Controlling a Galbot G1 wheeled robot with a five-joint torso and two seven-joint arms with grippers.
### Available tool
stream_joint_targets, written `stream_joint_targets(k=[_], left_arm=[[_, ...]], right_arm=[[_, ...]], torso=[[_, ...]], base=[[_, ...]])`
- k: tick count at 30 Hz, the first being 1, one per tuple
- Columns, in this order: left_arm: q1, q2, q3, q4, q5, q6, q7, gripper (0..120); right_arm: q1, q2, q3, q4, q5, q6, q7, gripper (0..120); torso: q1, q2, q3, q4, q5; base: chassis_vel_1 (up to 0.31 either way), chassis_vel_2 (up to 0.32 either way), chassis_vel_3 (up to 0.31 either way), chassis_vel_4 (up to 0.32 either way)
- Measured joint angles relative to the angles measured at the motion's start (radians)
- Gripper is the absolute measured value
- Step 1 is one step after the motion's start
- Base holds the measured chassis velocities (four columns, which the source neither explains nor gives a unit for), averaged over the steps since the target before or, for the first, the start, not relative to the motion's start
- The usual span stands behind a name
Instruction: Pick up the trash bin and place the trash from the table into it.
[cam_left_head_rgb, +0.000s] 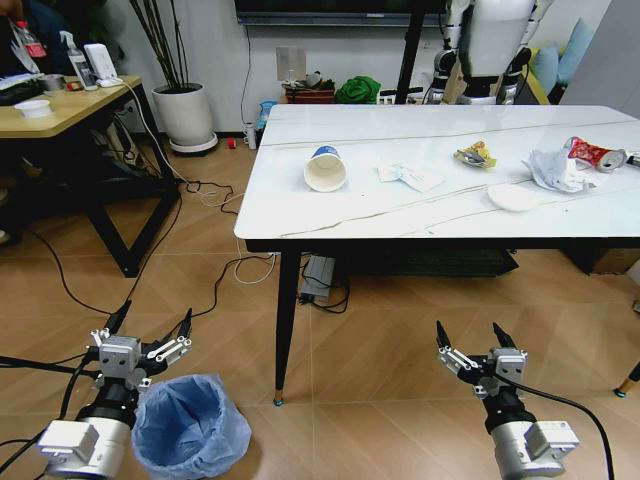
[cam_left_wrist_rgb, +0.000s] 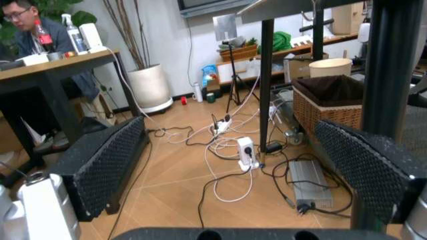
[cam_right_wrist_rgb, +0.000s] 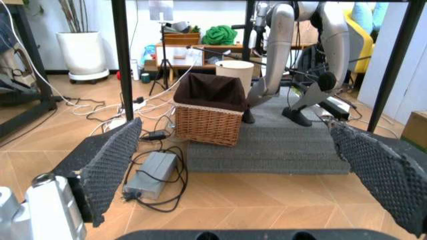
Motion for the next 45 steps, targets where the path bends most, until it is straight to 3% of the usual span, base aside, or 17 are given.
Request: stream_joint_targets(k=[45], left_arm=[[-0.005,0.011,-0.003,0.020,-0.003,0.002,0.002,100]], right_arm=[[0.008,0.000,-0.008,-0.015,0.000,0.000,0.001,100]], torso=[[-0.057,-0.176,-0.119,0.0000,0.0000]], base=[[0.000,0.000,0.000,0.000]])
